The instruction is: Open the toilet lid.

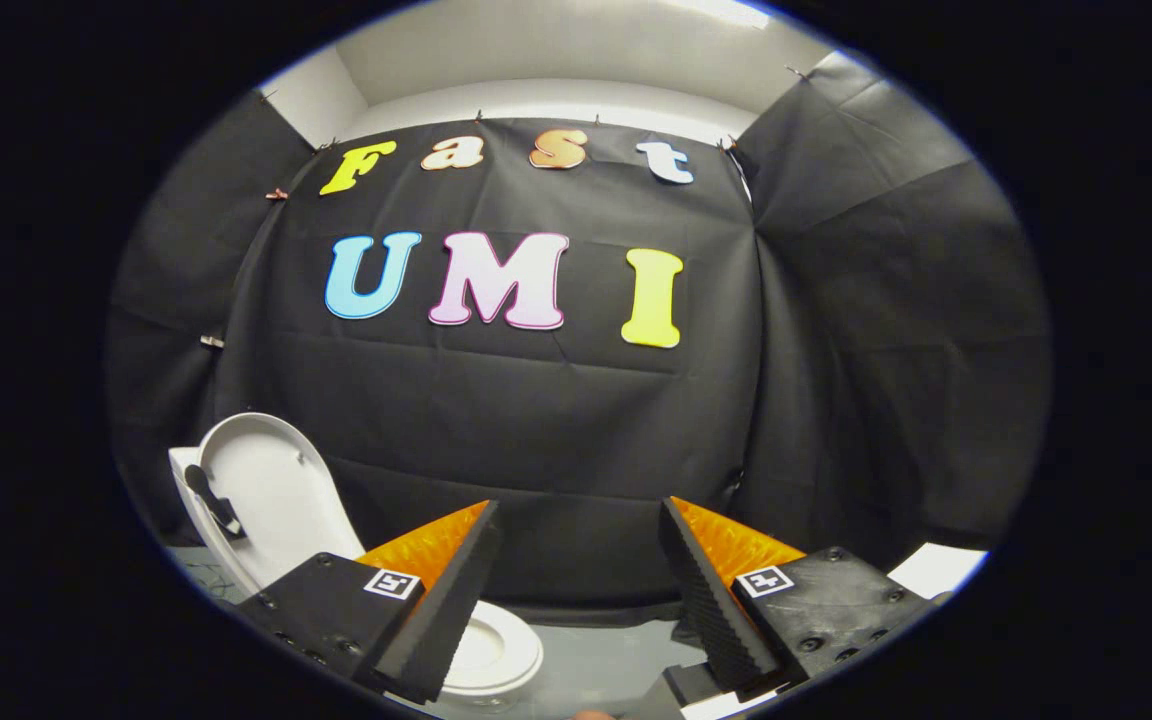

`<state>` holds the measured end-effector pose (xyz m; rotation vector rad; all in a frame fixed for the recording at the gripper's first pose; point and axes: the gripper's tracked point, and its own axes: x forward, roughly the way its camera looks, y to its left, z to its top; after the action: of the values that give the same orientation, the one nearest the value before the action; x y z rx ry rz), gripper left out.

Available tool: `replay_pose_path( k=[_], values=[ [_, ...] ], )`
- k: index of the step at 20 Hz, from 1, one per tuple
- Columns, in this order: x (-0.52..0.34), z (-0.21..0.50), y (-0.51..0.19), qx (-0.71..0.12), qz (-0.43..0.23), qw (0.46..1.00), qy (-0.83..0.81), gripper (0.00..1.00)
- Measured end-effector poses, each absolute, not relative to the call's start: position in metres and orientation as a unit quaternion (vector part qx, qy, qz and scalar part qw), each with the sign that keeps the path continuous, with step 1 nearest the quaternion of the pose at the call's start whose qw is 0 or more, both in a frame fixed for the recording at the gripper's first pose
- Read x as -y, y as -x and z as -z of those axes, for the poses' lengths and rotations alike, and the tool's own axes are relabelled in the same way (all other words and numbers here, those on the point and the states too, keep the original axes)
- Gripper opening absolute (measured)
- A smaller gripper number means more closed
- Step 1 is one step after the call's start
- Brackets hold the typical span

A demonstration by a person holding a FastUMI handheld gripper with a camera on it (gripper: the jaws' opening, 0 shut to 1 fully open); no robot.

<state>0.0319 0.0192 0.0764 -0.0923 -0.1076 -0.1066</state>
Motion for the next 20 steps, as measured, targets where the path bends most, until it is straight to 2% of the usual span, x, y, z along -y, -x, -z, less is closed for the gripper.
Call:
replay_pose_path(
  k=[10, 14, 17, 20],
  values=[
    [-0.005, -0.077, -0.032, 0.072, 0.096, 0.992, 0.030, 0.99],
    [-0.006, -0.060, -0.038, 0.049, 0.096, 0.994, 0.023, 0.99],
    [-0.015, -0.056, -0.040, 0.040, 0.089, 0.995, 0.004, 0.99],
    [-0.037, -0.041, -0.040, 0.012, 0.051, 0.999, -0.003, 0.99]
  ],
)
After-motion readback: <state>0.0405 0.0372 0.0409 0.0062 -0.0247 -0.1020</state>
